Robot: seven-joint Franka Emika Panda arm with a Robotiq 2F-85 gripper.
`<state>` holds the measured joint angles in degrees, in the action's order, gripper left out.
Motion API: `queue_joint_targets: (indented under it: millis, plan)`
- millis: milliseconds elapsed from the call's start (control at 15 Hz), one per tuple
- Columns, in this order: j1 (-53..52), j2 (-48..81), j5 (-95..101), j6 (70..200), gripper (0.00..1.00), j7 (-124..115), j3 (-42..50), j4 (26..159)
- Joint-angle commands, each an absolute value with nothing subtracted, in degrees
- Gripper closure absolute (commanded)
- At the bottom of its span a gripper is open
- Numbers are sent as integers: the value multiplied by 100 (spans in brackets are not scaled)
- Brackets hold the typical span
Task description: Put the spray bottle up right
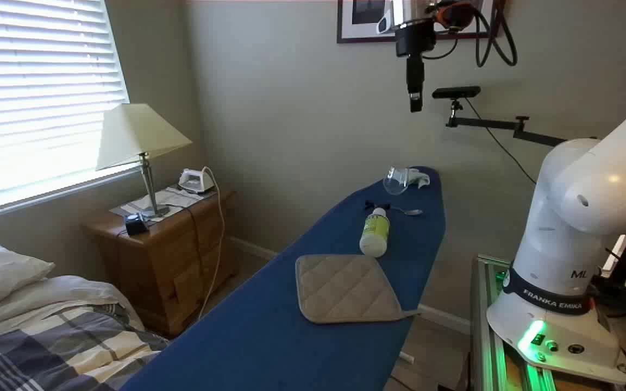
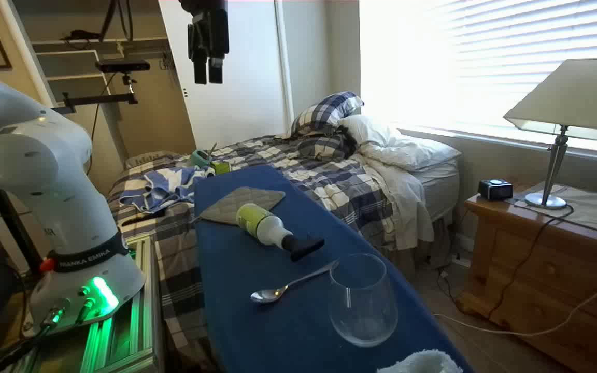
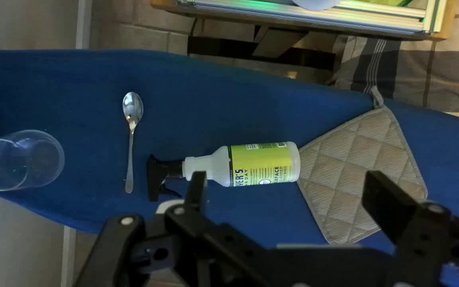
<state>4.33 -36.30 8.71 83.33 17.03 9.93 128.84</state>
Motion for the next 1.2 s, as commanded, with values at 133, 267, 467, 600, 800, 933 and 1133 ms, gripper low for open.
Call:
queue_joint_targets:
  millis: [133,267,467,600,800,933,1133]
  plan:
    - [391,-3627,884,8315,0,1684,1021,12866]
    - [391,-3627,884,8315,0,1684,1021,12866]
    - [391,-3627,884,8315,0,1684,1021,12866]
    - [356,-3627,871,8350,0,1760,1029,12828]
    - [353,-3625,853,8333,0,1702,1016,12837]
    - [312,-3622,843,8333,0,1714,1009,12774]
    - [304,-3620,842,8333,0,1722,1009,12747]
